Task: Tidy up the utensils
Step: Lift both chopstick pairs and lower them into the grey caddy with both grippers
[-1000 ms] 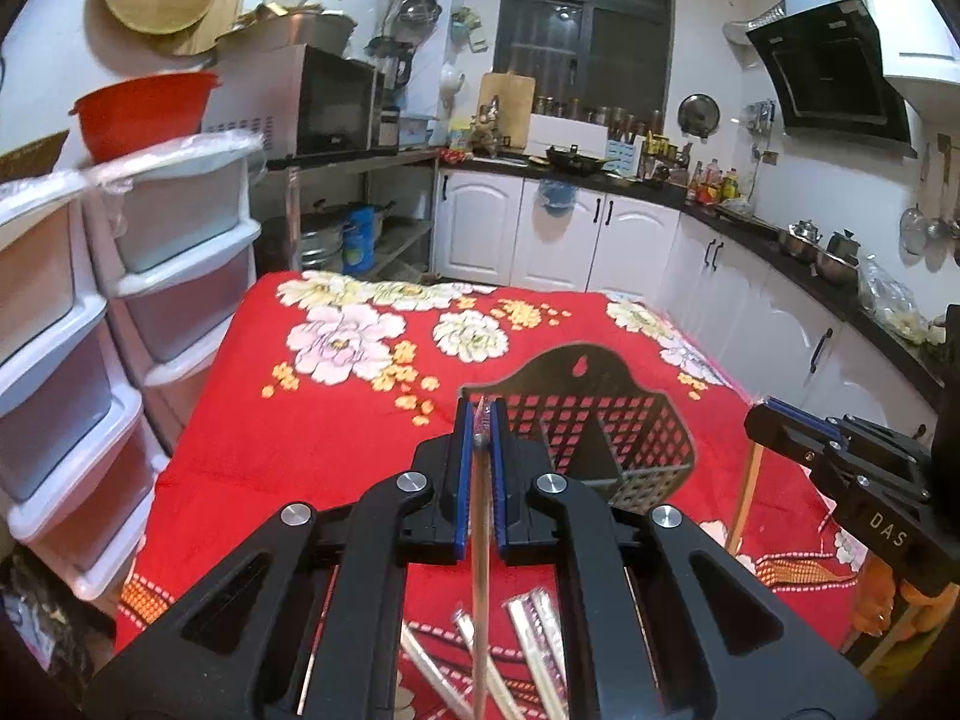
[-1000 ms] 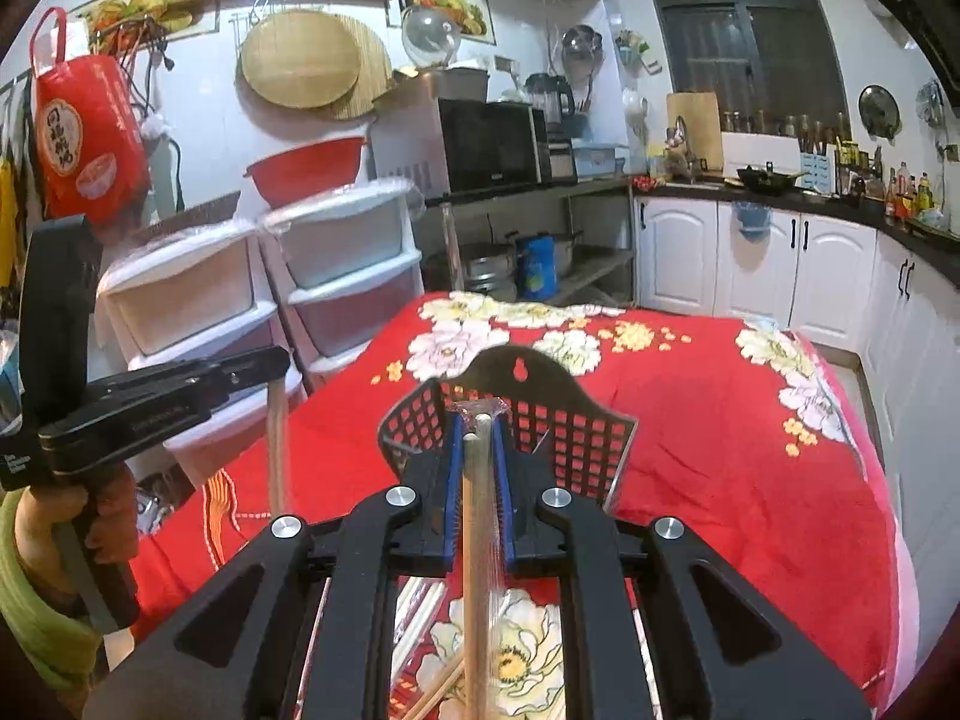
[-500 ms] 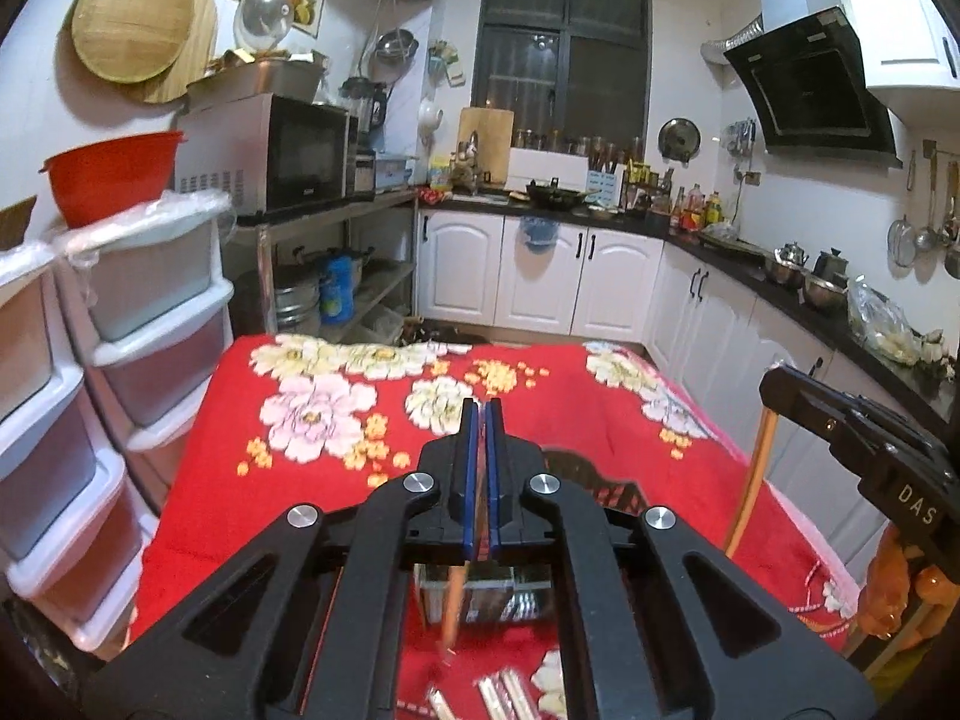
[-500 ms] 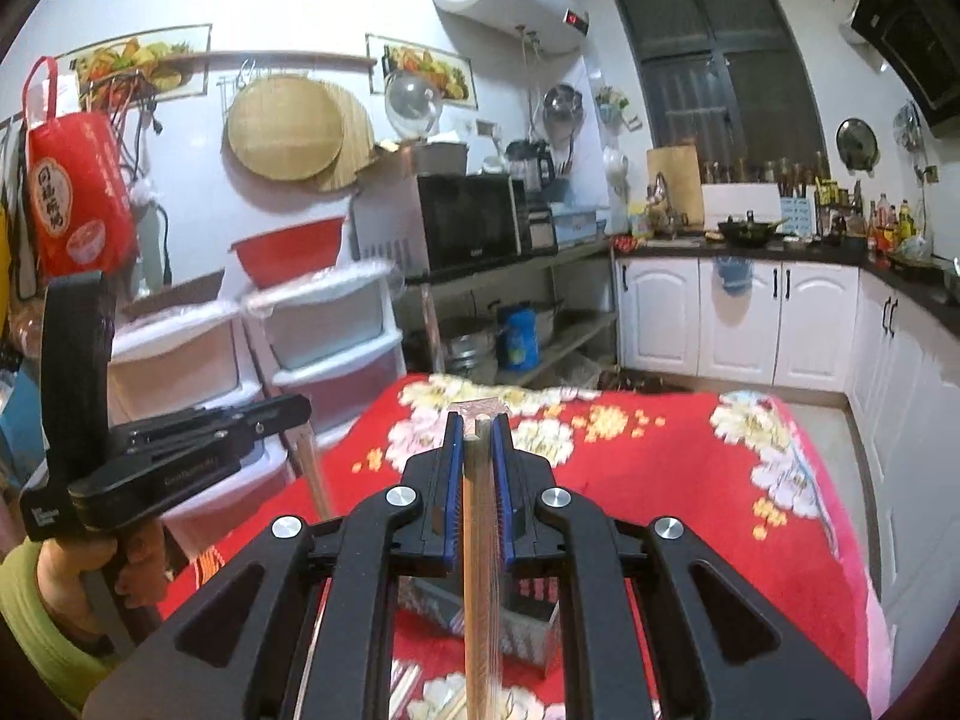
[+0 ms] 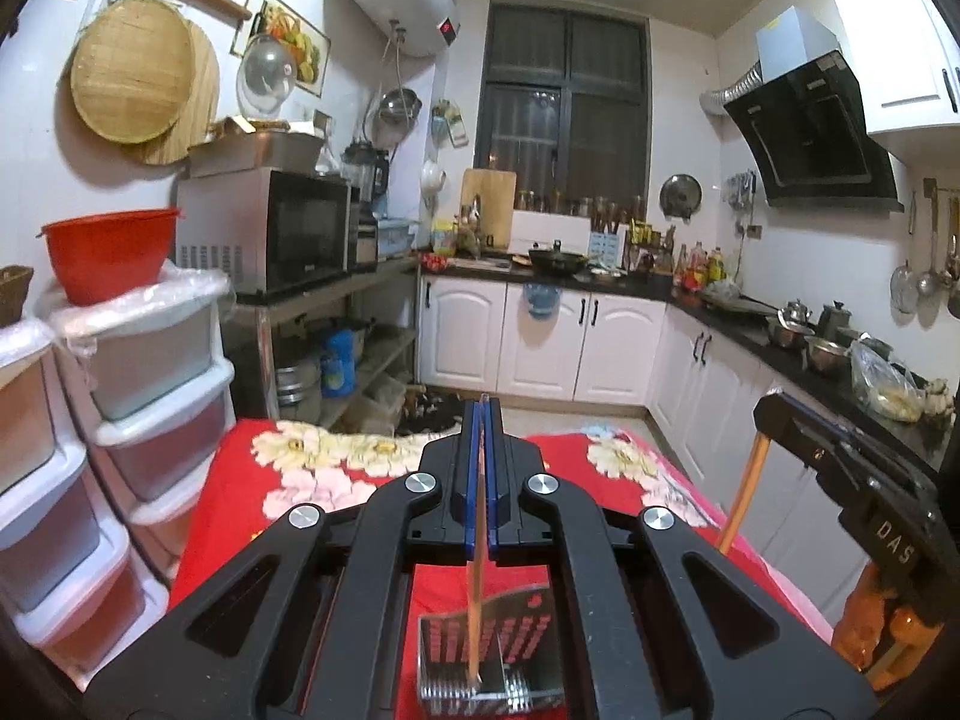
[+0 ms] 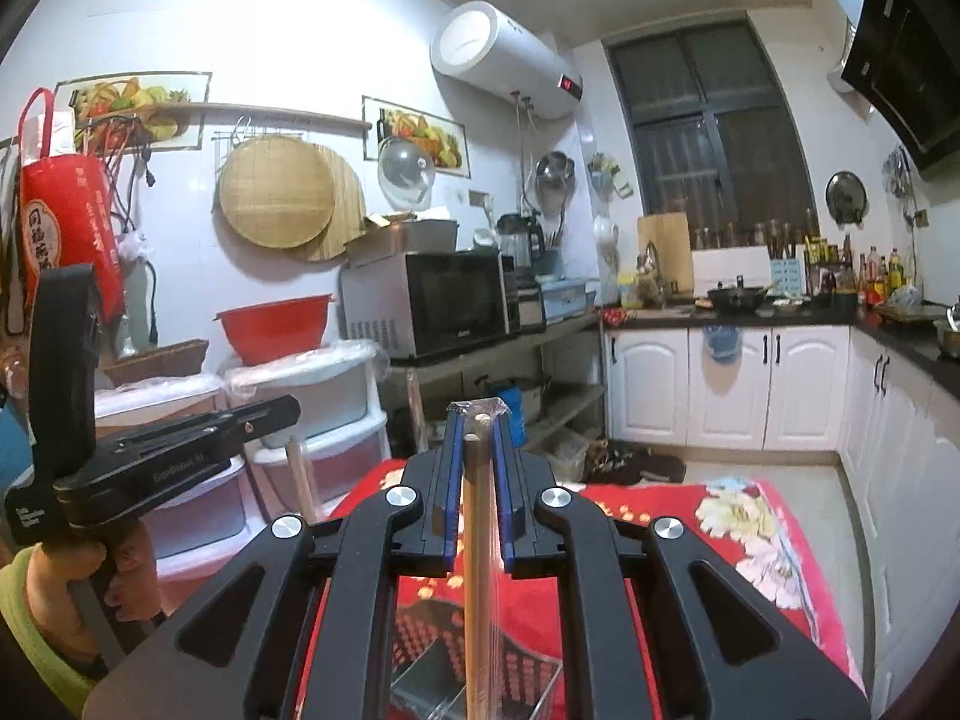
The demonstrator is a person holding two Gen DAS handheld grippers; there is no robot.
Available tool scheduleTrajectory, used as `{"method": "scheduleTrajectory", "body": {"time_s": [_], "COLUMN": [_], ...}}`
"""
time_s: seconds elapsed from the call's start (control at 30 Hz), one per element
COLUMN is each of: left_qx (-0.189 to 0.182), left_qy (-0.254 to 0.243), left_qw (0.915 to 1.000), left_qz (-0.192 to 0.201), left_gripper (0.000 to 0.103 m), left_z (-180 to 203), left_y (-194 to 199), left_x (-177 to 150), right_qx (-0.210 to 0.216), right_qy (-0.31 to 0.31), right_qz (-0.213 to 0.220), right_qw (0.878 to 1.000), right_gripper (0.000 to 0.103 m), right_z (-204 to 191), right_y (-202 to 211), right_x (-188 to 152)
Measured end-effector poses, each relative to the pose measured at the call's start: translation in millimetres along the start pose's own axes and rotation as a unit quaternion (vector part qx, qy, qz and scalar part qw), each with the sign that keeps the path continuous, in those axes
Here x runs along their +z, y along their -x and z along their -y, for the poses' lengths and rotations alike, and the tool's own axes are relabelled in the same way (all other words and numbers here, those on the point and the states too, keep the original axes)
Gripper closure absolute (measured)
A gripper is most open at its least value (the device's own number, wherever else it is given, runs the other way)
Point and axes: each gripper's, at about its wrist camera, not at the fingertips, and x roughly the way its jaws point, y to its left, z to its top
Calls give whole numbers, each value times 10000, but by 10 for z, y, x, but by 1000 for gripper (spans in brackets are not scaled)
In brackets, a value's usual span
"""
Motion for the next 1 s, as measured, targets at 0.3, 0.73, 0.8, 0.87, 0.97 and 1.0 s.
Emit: {"method": "scheduleTrajectory", "body": {"time_s": [0.3,0.73,0.8,0.87,0.97,1.0], "left_qx": [49,175,193,209,263,243], "left_qy": [14,126,114,111,74,88], "left_qw": [9999,9971,9965,9961,9963,9962], "left_qz": [-153,-727,-800,-844,-821,-833], "left_gripper": [103,103,103,103,103,103], "left_z": [-7,-187,-206,-233,-243,-249], "left_y": [-261,-543,-568,-589,-578,-572], "left_x": [-183,-755,-821,-875,-923,-932], "right_qx": [-194,-373,-378,-385,-404,-414], "right_qy": [-45,-111,-121,-135,-164,-170], "right_qz": [-164,-682,-748,-806,-884,-903], "right_qw": [9997,9969,9964,9959,9951,9949], "right_gripper": [93,93,93,93,93,93], "right_z": [97,124,119,118,117,122], "right_y": [-312,-607,-625,-635,-640,-635], "right_x": [-322,-877,-939,-970,-1017,-1027]}}
